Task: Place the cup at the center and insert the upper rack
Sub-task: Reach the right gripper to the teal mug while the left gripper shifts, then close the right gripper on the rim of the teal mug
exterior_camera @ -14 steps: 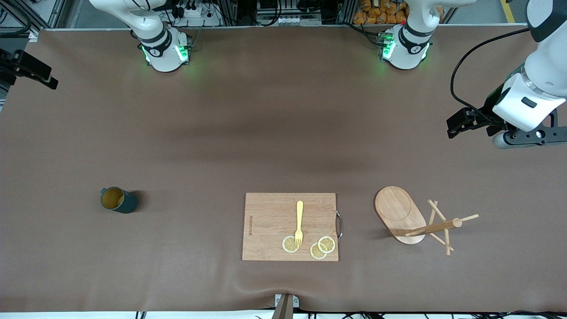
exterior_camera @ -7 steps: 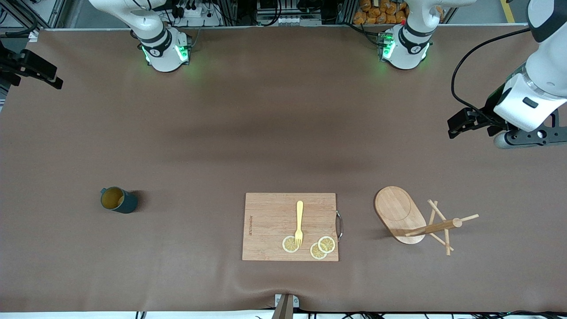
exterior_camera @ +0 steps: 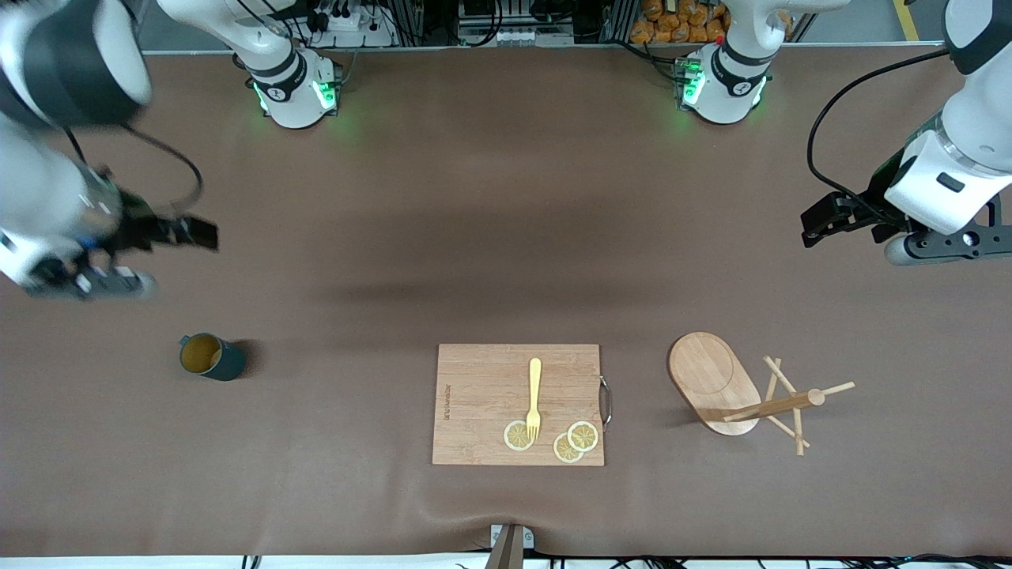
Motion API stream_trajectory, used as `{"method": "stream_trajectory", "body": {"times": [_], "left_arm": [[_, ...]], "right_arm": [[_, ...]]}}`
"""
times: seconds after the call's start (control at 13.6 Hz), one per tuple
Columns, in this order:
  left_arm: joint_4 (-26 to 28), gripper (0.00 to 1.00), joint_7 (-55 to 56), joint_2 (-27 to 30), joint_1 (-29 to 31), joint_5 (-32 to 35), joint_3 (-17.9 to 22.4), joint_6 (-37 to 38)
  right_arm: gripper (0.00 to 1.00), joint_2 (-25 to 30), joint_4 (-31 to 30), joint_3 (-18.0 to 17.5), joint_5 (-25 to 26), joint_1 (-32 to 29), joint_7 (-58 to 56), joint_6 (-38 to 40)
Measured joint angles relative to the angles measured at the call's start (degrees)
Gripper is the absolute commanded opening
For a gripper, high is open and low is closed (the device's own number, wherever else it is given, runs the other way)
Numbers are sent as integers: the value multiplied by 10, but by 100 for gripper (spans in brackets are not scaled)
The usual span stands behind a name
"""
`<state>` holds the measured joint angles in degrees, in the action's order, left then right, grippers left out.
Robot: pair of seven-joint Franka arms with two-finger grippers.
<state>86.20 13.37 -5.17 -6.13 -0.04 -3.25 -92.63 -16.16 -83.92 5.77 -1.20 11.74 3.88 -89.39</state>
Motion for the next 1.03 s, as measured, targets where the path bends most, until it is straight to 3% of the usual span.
{"method": "stream_trajectory", "body": {"times": [0.22,0.37,0.66,1.03], "left_arm": [[0,100,1,0,-1,0,0,0],[1,100,2,-1,-1,0,-1,0],[1,100,4,-7,-2,0,-1,0],[1,100,6,-21,-6,0,-1,-2]], "right_arm": [[100,-23,-84,6,0,-18,-59,-140],[100,-36,-108,7,0,-42,-102,-186],[100,-89,-119,7,-25,-89,-169,-249],[100,-148,-119,5,-31,-95,-189,-321]]}}
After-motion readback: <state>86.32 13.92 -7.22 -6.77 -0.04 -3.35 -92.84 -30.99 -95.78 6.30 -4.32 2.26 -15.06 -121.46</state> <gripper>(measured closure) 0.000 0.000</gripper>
